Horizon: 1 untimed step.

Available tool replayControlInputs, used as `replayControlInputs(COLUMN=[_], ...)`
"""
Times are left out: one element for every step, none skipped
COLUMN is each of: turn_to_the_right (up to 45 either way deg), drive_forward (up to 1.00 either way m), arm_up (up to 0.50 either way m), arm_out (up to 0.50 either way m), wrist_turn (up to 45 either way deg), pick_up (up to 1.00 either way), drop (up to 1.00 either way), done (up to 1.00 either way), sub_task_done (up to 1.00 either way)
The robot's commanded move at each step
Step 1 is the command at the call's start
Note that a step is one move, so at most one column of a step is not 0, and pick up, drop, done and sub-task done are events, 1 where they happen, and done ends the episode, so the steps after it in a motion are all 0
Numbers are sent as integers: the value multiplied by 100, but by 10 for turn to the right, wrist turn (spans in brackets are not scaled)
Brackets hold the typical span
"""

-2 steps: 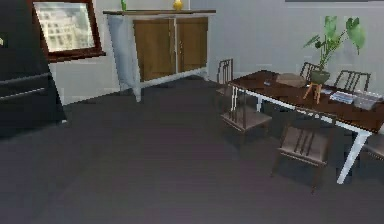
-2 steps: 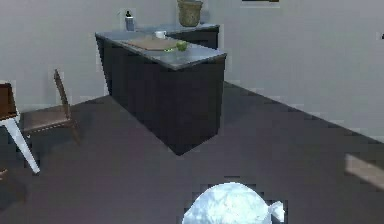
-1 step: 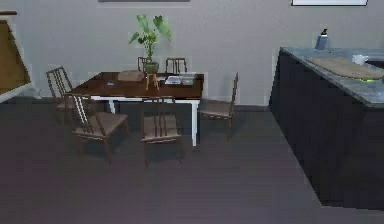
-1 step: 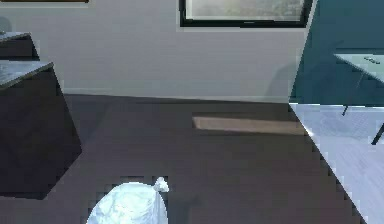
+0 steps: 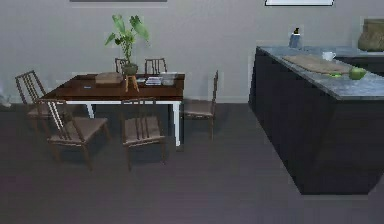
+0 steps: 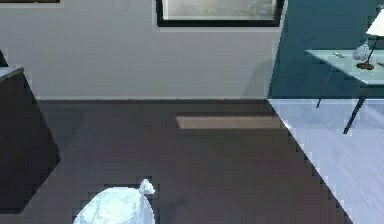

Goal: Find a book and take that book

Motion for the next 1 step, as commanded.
replayControlInputs(turn_to_the_right=[0], drive_forward=[90], arm_up=[0], arm_out=[0], wrist_turn=[0], pick_up=[0], drop=[0], done=[0], sub_task_done=[0])
